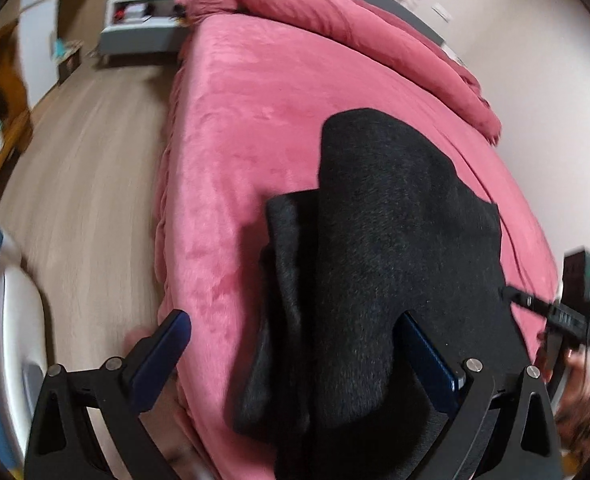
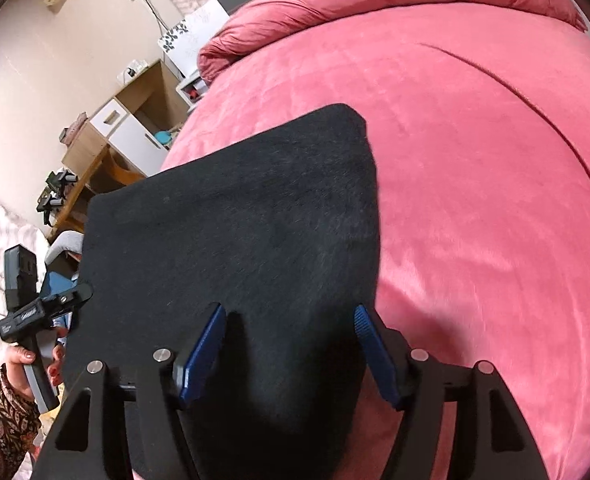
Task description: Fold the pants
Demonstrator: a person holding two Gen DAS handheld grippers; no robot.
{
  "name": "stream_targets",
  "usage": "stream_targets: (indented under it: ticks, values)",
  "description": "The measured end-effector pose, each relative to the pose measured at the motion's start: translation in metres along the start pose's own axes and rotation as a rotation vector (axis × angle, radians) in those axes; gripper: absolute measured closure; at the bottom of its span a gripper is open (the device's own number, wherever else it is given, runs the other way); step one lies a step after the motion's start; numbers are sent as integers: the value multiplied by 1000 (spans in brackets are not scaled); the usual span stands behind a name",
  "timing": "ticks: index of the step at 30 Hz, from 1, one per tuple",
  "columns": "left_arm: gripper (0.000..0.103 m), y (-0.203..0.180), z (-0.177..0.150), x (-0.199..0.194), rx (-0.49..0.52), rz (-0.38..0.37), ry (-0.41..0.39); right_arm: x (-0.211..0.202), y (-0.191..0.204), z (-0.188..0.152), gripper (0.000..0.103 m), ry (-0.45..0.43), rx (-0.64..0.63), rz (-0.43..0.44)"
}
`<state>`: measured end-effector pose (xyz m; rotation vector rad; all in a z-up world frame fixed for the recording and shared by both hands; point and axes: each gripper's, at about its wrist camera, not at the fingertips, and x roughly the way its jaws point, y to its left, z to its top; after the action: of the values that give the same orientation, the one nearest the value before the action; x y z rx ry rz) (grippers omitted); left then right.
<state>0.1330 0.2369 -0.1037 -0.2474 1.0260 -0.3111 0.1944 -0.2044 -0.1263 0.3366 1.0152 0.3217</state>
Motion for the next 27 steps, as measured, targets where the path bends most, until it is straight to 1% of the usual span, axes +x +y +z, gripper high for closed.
stream_targets:
  ticks: [2,4,6,8,10,11,13,15,16,17,18,19,20,21,22,23,24,26,27]
  values:
    - [0,-2,3,6,19,-9,9,8,-8,6,32,24,24,25]
    - [0,-5,4,16,37,-19,36,15,-15,8,32,42,47,67]
    - [0,-7,7,26,57,-42,51,20,-24,10,32,48,79,140]
    - [0,-5,11,34,41,-70,70,23,-31,11,32,43,110,196]
    - [0,-2,13,38,13,-90,90,25,-37,12,32,42,133,232]
    - [0,-3,15,40,15,-94,94,26,-39,14,32,43,139,254]
    - [0,-4,17,42,16,-86,111,29,-39,15,32,51,127,274]
    - [0,-9,21,45,25,-74,116,33,-35,17,32,62,102,272]
    - [6,-16,22,43,51,-72,112,34,-30,18,34,61,80,255]
    - [14,-26,20,40,102,-78,96,31,-23,16,42,51,42,224]
    - [19,-34,18,37,138,-52,76,26,-14,13,69,38,3,216]
    - [28,-40,16,33,172,-36,59,21,-9,13,80,25,-12,227]
    - [38,-41,16,28,171,-35,45,13,0,13,80,4,-32,215]
    - [45,-39,17,24,143,-42,33,4,11,14,81,-13,-74,199]
    - [54,-36,18,19,107,-51,21,1,16,16,82,-23,-95,189]
    - [57,-36,19,13,74,-60,3,-6,24,19,83,-33,-116,180]
    - [62,-40,20,8,74,-53,-12,-12,28,22,84,-45,-127,180]
    - [63,-55,22,1,116,-27,-43,-30,40,33,87,-89,-157,199]
    - [65,-65,23,-2,133,-29,-60,-37,46,38,87,-109,-178,214]
